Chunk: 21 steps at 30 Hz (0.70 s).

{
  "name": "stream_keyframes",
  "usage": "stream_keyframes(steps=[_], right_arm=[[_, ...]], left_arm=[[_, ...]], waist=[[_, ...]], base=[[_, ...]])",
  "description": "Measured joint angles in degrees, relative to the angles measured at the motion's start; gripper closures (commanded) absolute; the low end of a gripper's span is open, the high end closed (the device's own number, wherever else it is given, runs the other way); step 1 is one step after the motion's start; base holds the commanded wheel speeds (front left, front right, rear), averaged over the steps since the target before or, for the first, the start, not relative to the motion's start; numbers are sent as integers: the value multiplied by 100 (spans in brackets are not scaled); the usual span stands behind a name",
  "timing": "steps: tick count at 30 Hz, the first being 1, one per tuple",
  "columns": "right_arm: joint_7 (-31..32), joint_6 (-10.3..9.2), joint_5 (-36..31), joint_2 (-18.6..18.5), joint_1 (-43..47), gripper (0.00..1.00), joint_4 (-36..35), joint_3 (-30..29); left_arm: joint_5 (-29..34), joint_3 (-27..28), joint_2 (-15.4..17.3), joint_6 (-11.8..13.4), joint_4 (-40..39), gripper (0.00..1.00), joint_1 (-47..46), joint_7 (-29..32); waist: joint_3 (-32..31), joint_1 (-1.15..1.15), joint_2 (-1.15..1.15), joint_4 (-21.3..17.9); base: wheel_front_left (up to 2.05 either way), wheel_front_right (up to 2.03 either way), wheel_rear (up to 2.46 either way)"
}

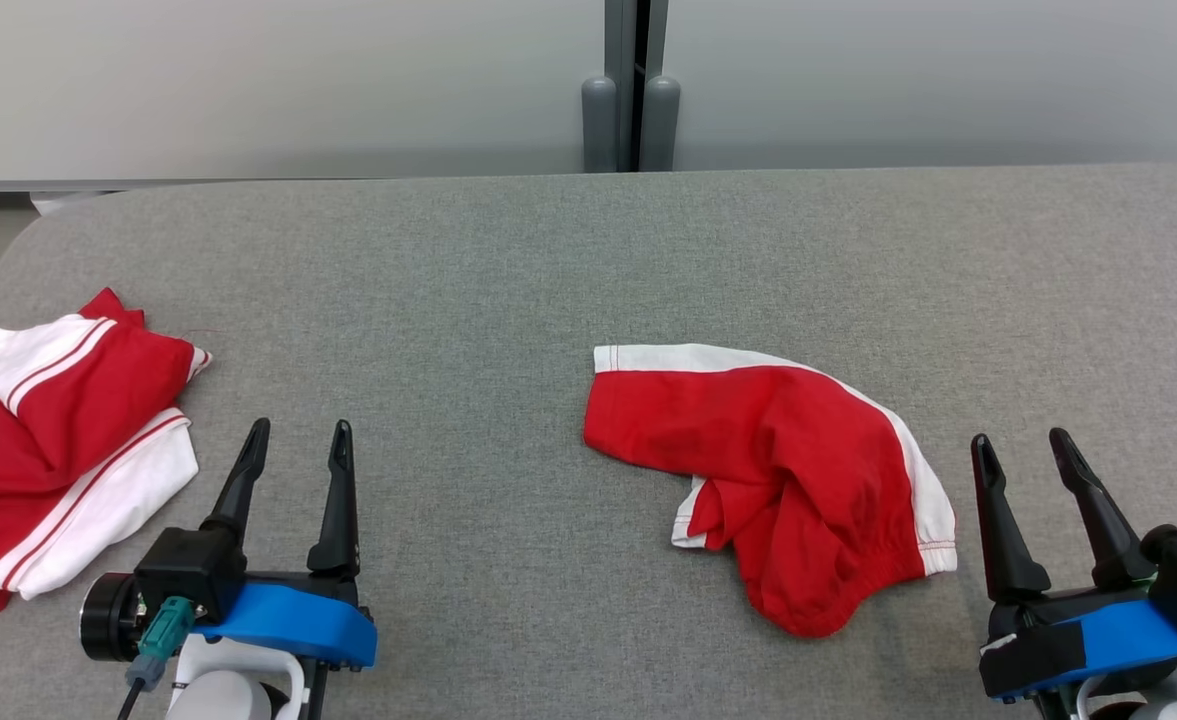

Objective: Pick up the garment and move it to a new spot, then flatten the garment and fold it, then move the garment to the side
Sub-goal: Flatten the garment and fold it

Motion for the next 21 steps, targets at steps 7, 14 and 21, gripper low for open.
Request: stream_keyframes(steps=[7, 14, 21], right_arm=[[31, 0, 0, 30, -29, 0, -97, 0], [57, 0, -3, 8, -321, 0, -238, 78], [-10, 0, 18, 22, -540, 0, -190, 112]], left_arm=[[42, -198, -40, -123, -124, 0, -298, 76], [183, -976, -504, -601, 338, 0, -1494, 799], [-3, -1361, -809, -804, 1720, 0, -2346, 1425]], waist=[[144, 0, 0, -28], [656, 1, 0, -222], [1136, 2, 1, -469]], base=[[0, 0, 0], [0, 0, 0], [0, 0, 0]])
